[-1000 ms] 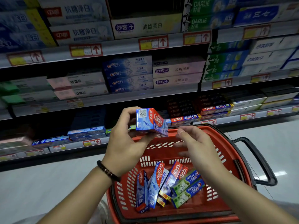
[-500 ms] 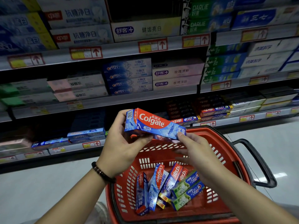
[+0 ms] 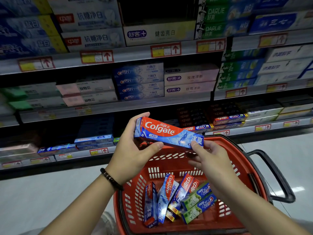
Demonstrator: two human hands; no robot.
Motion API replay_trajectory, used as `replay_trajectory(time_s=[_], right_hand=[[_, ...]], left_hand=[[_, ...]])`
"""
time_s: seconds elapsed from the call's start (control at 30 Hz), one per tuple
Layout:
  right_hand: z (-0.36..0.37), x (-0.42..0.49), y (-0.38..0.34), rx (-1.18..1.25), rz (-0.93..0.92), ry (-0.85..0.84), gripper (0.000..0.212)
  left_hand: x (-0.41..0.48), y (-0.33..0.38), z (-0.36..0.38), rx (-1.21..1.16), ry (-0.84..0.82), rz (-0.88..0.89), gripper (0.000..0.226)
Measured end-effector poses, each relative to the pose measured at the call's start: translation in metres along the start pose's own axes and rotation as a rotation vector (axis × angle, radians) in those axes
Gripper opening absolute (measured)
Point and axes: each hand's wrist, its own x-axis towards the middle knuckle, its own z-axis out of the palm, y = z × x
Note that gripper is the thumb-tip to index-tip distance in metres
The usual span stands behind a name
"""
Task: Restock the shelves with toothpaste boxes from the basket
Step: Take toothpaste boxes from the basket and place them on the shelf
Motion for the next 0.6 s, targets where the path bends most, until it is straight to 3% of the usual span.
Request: replay_trajectory(time_s=[0.1,0.3,0.6], right_hand=[[0.0007,-0.0007,-0.0012,0.005,-0.02,0.022,0.029],[0.0003,-0.0025,-0.0031,0.024,-0.091,0.074,0.026],[-0.0043,0.0008,-0.0015,0.038,-0.174,0.116,0.031]], left_hand=[[0.0009,-0.0012,-0.0011,-0.04,0.0,-0.045,0.074],[0.0037,0.0,-0.002,-0.204,0.014,-0.206,0.041],[0.0058,-0.008,-0.0068,-0.042,0.036,-0.211,0.038]])
